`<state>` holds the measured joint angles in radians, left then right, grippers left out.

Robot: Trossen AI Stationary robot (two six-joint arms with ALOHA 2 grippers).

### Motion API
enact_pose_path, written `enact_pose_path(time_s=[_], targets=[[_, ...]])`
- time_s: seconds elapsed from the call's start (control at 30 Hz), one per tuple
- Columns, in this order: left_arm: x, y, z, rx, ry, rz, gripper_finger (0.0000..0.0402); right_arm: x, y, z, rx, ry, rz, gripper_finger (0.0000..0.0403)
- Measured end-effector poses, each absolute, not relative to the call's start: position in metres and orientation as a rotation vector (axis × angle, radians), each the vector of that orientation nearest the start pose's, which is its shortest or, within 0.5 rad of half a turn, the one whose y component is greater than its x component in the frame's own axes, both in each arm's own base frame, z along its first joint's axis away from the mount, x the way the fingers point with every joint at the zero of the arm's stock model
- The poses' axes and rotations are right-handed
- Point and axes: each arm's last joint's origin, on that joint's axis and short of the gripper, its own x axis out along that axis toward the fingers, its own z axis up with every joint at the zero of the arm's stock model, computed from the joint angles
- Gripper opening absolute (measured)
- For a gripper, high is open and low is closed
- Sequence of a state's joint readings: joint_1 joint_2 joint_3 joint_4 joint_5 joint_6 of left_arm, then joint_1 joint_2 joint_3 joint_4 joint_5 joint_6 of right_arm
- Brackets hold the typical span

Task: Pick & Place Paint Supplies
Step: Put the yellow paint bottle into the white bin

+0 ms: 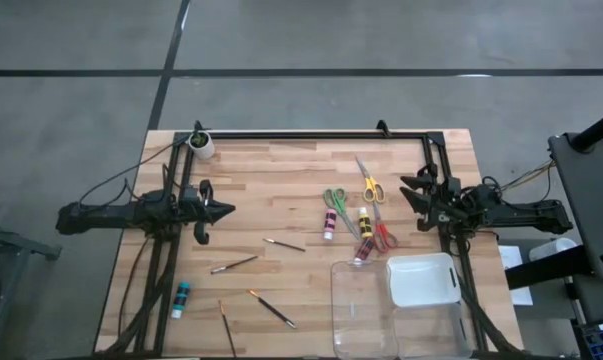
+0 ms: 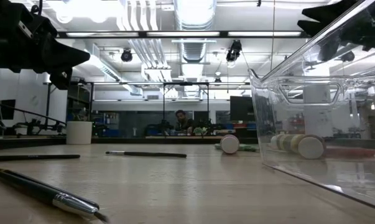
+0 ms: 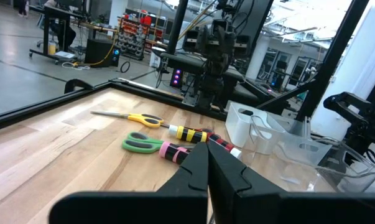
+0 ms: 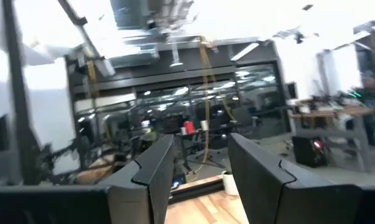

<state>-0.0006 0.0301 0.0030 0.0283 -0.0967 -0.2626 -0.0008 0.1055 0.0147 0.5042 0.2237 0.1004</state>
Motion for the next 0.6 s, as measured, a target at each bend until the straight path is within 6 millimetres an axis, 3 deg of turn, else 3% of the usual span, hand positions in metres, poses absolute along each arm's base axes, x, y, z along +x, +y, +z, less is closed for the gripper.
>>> enact_pose_path(time_s=[0.2,0.3,0.47,0.6], targets=[[0.099,0.003,0.165,-0.262,-0.014,0.095,0.0,0.097,-0.006,0.226,0.242,-0.438,-0.155,0.0152],[0.099,0.003,0.165,-0.263,-0.014,0.095,0.0,0.103,-0.006,0.238,0.159,-0.387,-0.185,0.0152],[0.099,0.003,0.165,-0.262,-0.014,0.095,0.0,0.121,-0.006,0.262,0.138,-0.189,-0.206,0.0152],[0.099,0.003,0.165,-0.263,-0.014,0.095,0.0,0.137,-0.008,0.276,0.245,0.028,-0.298,0.0152]])
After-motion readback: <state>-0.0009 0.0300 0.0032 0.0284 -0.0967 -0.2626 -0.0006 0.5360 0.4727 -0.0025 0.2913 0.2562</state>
